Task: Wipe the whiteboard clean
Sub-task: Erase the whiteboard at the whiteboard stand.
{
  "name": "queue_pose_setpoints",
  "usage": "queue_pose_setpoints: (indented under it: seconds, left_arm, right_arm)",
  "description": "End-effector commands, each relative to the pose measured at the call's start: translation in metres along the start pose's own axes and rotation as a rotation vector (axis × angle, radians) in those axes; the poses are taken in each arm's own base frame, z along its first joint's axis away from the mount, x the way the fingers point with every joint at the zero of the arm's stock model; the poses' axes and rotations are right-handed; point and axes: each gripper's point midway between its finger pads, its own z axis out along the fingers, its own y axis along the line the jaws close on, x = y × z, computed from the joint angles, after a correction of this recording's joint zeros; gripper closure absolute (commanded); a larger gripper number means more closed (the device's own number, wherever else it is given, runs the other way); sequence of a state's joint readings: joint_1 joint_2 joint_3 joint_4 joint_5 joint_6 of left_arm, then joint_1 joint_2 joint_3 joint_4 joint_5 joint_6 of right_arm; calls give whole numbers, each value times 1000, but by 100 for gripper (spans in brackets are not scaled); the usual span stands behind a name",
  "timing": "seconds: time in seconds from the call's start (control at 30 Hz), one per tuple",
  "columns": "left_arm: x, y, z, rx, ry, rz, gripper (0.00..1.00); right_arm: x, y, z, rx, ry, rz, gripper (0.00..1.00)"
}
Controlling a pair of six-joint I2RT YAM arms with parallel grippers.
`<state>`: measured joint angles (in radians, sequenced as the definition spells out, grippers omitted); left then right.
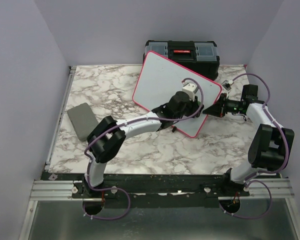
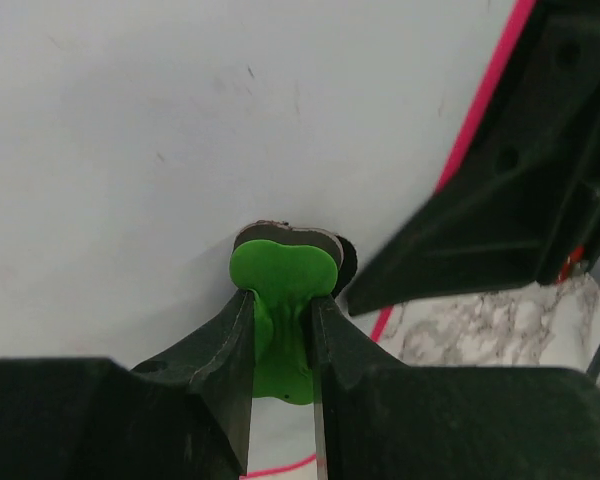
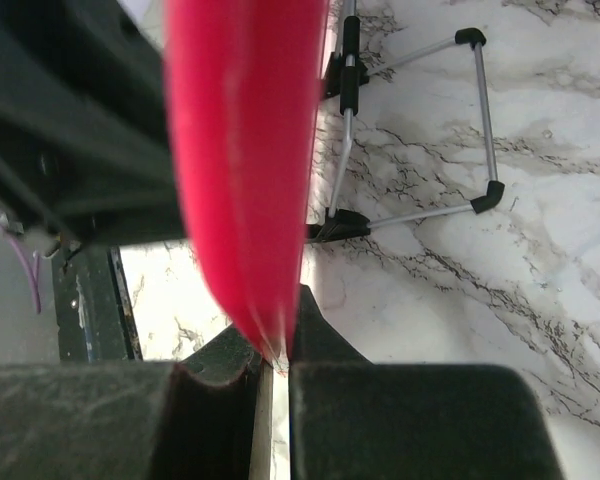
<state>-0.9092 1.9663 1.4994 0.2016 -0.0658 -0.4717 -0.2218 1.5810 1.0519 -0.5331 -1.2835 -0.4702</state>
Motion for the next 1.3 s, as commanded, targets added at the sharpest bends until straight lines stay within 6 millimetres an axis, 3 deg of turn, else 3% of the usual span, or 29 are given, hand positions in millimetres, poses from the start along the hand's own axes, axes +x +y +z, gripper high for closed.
queue_pose_setpoints:
  seconds: [0.0, 0.13, 0.23, 0.4, 0.6, 0.83, 0.97, 1.27]
  left_arm:
    - [55, 11, -1, -13, 87, -20, 100]
    - [67, 41, -17, -78, 90, -27, 100]
    - [64, 69, -31, -132, 74, -49, 100]
    - [44, 118, -51, -242, 10, -97, 100]
    - [12, 172, -58, -356, -57, -127, 100]
    - [-28, 204, -57, -399, -89, -137, 100]
    - [-35, 194, -44, -338, -69, -135, 100]
    - [-11, 109, -10, -140, -13, -95, 100]
  right_arm:
    - [-10, 20, 5, -94, -34, -49, 99]
    - [-11, 21, 4, -96, -36, -49, 99]
    - [-11, 21, 5, -97, -36, -51, 99]
    - [-10, 21, 5, -99, -36, -49, 99]
    - [-11, 22, 4, -100, -36, -50, 99]
    - [-12, 23, 4, -99, -37, -53, 99]
    - [-11, 22, 4, -99, -37, -52, 99]
    - [-12, 22, 4, -98, -37, -56, 99]
